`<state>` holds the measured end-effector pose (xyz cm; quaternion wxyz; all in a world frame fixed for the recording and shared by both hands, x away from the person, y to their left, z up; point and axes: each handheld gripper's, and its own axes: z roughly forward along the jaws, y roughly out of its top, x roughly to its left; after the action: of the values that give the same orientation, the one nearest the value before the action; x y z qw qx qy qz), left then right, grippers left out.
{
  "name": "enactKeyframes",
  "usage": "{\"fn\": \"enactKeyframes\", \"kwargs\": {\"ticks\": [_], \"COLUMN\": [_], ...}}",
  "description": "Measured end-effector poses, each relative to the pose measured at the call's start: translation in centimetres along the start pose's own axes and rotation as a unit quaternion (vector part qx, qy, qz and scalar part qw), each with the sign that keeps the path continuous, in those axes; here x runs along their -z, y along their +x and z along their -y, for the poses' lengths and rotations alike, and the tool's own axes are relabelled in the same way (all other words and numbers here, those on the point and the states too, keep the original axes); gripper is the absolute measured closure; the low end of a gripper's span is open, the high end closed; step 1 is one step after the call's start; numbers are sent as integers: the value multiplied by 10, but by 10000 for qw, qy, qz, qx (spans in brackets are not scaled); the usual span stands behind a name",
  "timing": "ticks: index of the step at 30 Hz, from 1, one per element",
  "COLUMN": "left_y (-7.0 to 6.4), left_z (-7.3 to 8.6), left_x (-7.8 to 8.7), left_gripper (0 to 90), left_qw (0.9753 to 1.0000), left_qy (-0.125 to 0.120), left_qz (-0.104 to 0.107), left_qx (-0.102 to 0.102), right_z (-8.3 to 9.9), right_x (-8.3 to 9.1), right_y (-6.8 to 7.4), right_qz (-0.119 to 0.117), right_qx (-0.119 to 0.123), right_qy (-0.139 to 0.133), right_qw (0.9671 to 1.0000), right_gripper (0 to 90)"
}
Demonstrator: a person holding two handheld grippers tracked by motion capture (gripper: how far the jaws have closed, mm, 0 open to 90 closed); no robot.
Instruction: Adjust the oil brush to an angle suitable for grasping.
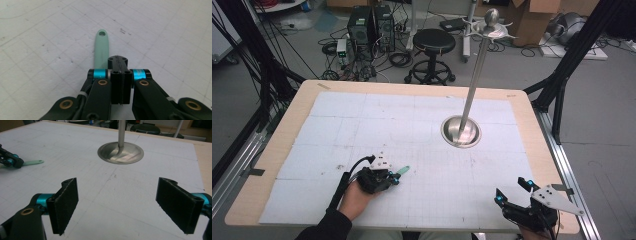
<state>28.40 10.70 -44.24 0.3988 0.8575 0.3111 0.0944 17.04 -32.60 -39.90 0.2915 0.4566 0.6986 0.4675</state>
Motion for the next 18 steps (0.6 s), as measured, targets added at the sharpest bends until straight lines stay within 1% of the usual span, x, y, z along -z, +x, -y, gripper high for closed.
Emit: {"fn": "enactKeyframes", "kwargs": {"ticks": [1, 2, 3, 6, 8, 10, 11, 12, 13, 14, 15, 16, 17, 18], "left_y": [4, 4, 6, 6, 2, -2, -2, -3, -3, -3, -2, -2, -1, -1], "left_z": [0, 0, 0, 0, 1, 6, 6, 9, 15, 15, 23, 23, 30, 33], "left_x": [0, 0, 1, 2, 11, 20, 20, 25, 34, 34, 41, 41, 46, 48], "left_gripper": [895, 895, 895, 895, 895, 895, 895, 895, 895, 895, 895, 896, 895, 895], "left_qw": [10000, 10000, 9999, 9999, 9998, 9995, 9995, 9993, 9993, 9993, 9992, 9992, 9993, 9992], "left_qy": [-12, -12, -21, -19, -163, -285, -285, -329, -340, -340, -343, -343, -310, -299], "left_qz": [-33, -33, -57, -106, 20, 63, 63, 85, 74, 74, 67, 67, 61, 75], "left_qx": [53, 53, 101, 135, 112, 120, 120, 127, 141, 141, 170, 170, 217, 252], "right_z": [0, 0, 0, 0, 0, 0, 0, 0, 0, 0, 0, 0, 0, 0], "right_x": [0, 0, 0, 0, 1, 1, 1, 1, 1, 1, 1, 1, 1, 1], "right_y": [0, 0, 0, 0, 0, 0, 0, 0, 0, 0, 1, 1, 1, 1], "right_qz": [-4, -4, 1, 13, 14, 20, 20, 24, 21, 21, 22, 22, 19, 21], "right_qx": [-11, -10, -11, 2, 6, -3, -3, -11, -2, -2, 8, 8, 15, 0], "right_qy": [2, 5, 7, 13, 7, -4, -4, -5, 5, 5, 0, 0, -1, -2], "right_qw": [10000, 10000, 10000, 10000, 10000, 10000, 10000, 10000, 10000, 10000, 10000, 10000, 10000, 10000], "right_gripper": [167, 167, 167, 166, 167, 167, 167, 167, 167, 167, 167, 167, 167, 167]}}
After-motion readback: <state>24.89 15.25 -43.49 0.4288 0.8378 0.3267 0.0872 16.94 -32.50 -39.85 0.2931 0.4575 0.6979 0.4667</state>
